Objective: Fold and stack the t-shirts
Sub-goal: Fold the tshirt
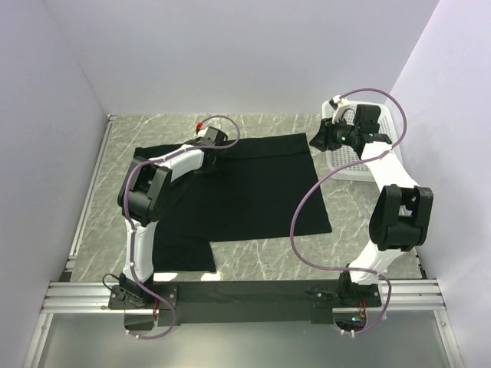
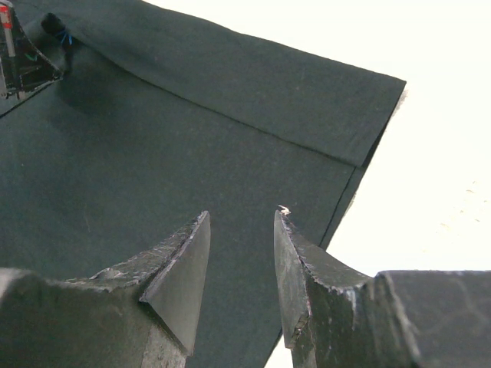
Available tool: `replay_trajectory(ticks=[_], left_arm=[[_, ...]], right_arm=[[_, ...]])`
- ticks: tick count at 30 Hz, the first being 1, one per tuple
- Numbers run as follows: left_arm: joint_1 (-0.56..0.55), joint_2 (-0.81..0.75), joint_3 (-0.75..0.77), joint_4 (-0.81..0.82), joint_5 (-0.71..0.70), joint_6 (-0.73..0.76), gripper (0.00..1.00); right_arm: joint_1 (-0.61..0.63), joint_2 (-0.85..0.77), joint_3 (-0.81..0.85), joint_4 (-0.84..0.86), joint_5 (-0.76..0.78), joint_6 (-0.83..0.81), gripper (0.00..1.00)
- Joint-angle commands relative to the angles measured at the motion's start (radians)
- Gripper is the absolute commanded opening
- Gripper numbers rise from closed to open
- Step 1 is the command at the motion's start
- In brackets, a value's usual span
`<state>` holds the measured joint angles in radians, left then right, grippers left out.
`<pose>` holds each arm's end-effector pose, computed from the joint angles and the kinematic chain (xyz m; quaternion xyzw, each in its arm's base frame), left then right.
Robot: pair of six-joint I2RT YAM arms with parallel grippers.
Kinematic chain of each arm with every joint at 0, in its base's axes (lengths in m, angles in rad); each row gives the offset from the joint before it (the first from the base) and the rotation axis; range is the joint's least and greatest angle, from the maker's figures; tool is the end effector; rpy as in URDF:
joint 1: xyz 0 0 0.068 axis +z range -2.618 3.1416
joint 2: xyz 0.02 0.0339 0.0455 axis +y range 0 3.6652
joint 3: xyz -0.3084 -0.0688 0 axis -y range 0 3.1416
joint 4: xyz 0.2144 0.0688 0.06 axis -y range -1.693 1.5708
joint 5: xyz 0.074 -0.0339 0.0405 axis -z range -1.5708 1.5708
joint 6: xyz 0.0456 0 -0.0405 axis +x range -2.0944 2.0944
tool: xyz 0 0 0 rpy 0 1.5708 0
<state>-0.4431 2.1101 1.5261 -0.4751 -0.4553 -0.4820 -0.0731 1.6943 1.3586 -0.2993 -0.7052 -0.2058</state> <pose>0.4121 -0.1734 0.2097 -0.0754 0.9412 0.0854 0.3181 0.3689 0.0026 0.3411 -0.2109 0.8254 0.2464 0.4620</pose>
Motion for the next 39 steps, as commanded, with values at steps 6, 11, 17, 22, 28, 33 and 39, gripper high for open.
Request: replay_trajectory(ticks=[6,11,17,22,28,33,39], left_arm=[[-0.002,-0.122,-0.003,0.023,0.046,0.033,0.00],[-0.003,-0.128,-0.017,0.013,0.063,0.029,0.01],[-0.003,-0.050,0.028,-0.017,0.044,0.025,0.38],[-0.002,0.007,0.089,-0.039,0.029,0.020,0.40],[0.012,0.054,0.131,-0.065,0.017,0.016,0.34],[0.017,0.047,0.123,-0.062,0.017,0.019,0.27],[0.017,0.041,0.111,-0.062,0.023,0.022,0.14]], right_arm=[[-0.007,-0.021,0.017,0.029,-0.022,0.011,0.46],[-0.008,-0.016,0.022,0.028,-0.022,0.009,0.46],[-0.008,-0.013,0.028,0.028,-0.023,0.008,0.46],[-0.010,-0.018,0.027,0.019,-0.019,-0.001,0.47],[-0.019,-0.019,0.027,0.020,-0.020,0.000,0.46],[-0.021,-0.018,0.025,0.020,-0.022,0.002,0.46],[-0.021,-0.010,0.031,0.023,-0.027,0.009,0.47]])
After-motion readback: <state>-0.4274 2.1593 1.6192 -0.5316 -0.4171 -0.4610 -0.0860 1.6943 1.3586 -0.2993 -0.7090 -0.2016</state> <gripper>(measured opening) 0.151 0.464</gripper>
